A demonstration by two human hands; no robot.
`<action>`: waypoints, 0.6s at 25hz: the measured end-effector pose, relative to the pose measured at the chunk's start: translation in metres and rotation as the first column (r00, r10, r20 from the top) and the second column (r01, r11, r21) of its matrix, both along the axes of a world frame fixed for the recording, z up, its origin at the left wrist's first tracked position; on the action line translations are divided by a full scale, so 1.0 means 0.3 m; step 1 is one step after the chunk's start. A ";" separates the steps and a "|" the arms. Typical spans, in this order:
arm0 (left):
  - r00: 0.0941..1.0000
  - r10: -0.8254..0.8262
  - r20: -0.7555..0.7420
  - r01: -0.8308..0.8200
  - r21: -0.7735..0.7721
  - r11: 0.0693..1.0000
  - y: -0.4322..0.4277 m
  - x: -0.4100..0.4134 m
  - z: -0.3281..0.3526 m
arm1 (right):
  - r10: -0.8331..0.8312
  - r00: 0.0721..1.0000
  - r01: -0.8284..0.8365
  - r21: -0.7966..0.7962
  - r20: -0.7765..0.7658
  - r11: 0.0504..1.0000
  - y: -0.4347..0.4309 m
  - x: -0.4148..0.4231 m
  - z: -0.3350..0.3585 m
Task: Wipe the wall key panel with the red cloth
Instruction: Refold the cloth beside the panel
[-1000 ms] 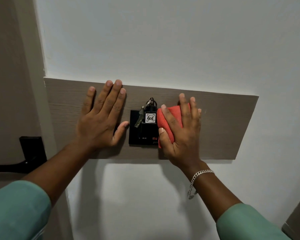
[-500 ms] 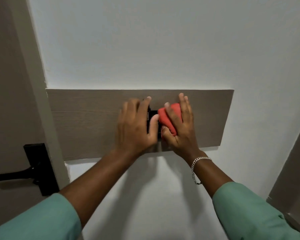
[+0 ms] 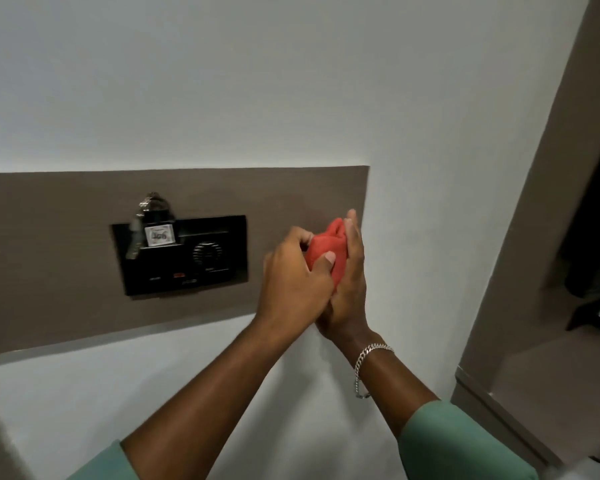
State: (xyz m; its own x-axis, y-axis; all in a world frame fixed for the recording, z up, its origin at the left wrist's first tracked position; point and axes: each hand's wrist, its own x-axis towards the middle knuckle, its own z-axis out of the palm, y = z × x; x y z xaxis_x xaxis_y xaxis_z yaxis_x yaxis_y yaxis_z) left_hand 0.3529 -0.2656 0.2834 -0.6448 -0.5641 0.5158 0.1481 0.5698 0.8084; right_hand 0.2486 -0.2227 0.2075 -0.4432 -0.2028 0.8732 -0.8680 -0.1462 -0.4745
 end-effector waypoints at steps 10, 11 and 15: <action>0.967 -0.223 0.125 0.171 0.331 0.928 0.415 -0.551 -0.411 | 0.184 0.477 -0.093 -0.158 0.860 0.983 0.694 -0.441 -0.328; 0.961 -0.237 0.142 0.169 0.375 0.912 0.476 -0.611 -0.475 | 0.166 0.434 -0.066 -0.153 0.886 0.986 0.767 -0.497 -0.368; 0.911 -0.344 0.228 0.150 0.592 0.792 0.703 -0.836 -0.766 | -0.120 0.411 0.044 0.112 0.904 0.993 1.035 -0.701 -0.549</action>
